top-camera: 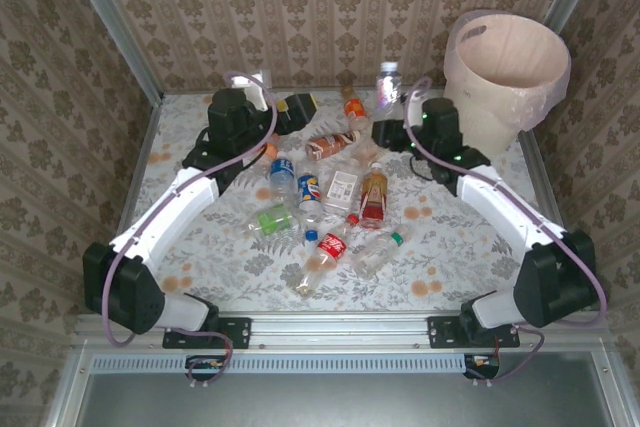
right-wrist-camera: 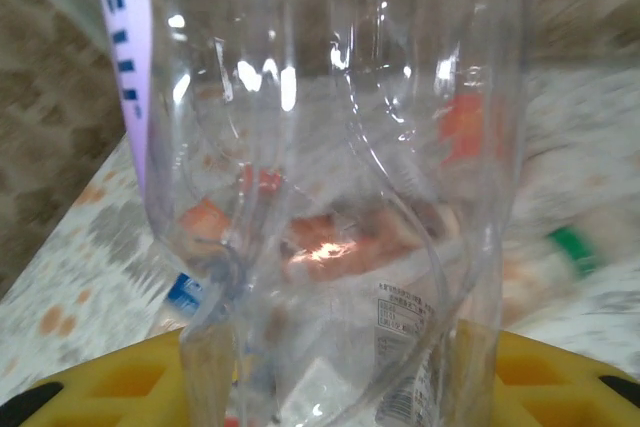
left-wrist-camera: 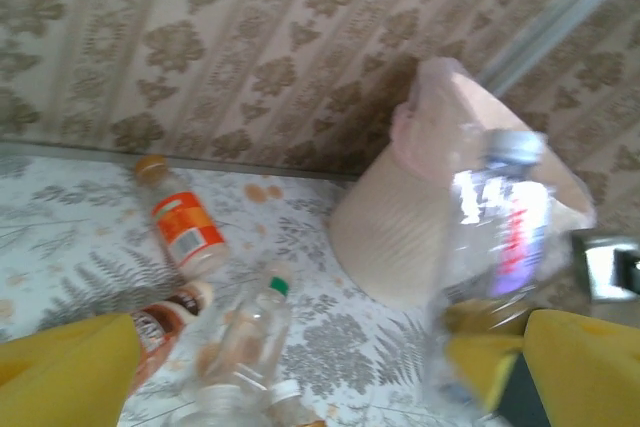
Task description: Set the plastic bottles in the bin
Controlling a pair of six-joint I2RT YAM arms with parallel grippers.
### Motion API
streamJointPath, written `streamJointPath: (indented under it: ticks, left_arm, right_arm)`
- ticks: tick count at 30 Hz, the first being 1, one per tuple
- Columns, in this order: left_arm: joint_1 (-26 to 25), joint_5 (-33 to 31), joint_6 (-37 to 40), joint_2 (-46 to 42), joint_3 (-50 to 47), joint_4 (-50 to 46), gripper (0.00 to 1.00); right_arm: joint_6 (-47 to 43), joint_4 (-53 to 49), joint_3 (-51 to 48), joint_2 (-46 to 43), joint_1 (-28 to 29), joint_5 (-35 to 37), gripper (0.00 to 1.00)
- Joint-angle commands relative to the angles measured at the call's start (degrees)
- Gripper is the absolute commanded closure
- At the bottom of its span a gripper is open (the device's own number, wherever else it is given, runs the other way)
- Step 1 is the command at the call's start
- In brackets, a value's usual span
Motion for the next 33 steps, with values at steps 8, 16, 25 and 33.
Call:
streamJointPath:
  ticks: [8,16,25,33]
  left_arm:
    - [4.60,-9.16,-1.70,-5.73,-7.18,-3.93,0.00]
    - [5.94,-10.16,-2.45,-8.80,-11.96,-0.51,0.00]
    - [7.00,-8.61,-3.48,-8.23,-10.67,-3.31,0.00]
    - [9.62,-7.41,-7.33,-8.23,-12.76,-3.40,0.00]
  right_arm:
    - [-8.98,-11.36,16.14,0.41,-10.24,12.04,0.48]
    - [-9.13,-15.42,27.28,8.22,-16.86,23.92,0.48]
    - [-8.11,-23.96,41.34,18.58,-23.72,23.54,0.47]
    - [-11.76,-30.07,50.74,28.95,-26.88,21.72,0.45]
